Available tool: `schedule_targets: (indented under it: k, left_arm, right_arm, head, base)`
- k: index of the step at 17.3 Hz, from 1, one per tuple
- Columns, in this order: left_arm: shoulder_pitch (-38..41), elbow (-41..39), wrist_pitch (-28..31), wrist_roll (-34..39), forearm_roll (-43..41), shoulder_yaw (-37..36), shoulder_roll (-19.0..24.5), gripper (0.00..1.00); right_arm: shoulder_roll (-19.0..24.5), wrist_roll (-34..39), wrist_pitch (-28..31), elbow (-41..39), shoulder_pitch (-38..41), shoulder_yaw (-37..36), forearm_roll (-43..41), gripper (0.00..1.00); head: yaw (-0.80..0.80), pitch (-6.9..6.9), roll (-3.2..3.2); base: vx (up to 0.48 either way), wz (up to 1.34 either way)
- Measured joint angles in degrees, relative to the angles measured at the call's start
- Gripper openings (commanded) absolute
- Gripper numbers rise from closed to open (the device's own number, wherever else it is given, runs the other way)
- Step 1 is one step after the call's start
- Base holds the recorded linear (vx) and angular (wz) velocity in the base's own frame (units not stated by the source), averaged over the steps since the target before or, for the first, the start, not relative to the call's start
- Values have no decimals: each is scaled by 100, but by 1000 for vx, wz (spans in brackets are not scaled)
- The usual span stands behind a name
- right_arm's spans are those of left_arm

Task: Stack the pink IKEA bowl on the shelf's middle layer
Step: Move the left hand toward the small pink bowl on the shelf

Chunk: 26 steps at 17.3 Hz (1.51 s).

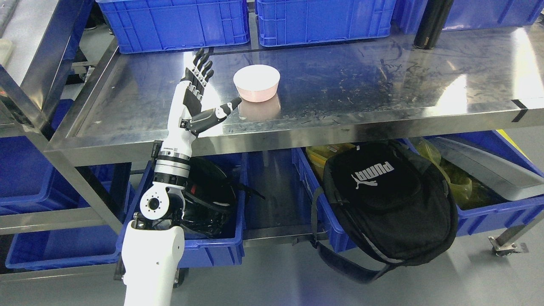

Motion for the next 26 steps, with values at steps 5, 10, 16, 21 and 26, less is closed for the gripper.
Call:
schedule_targets:
  k: [5,10,16,21,26]
  left_arm:
    - [-376,182,153,-475,-763,192,3,100]
    - [-913,345,180,-1213,-2470,98,360,86]
    - [-1731,297,388,-2522,-3726,-579,1360,93]
    - [-2383,228,579,-3458,-4299,-1092,1755,93]
    - [-2620,135,616,-4058,-5238,-1474,1838,89]
  right_arm:
    - [0,-1,0,0,0,0,0,100]
    - [0,-1,0,0,0,0,0,100]
    - [0,-1,0,0,0,0,0,100]
    - [0,0,0,0,1,0,0,100]
    - [0,-1,0,0,0,0,0,100]
  head:
    - [0,0,0]
    - [0,-1,0]
    - [0,0,0]
    - [0,-1,0]
    - [0,-1,0]
  base:
    - [1,-6]
    - [0,-4]
    - [0,0]
    - [0,0]
    - [0,0]
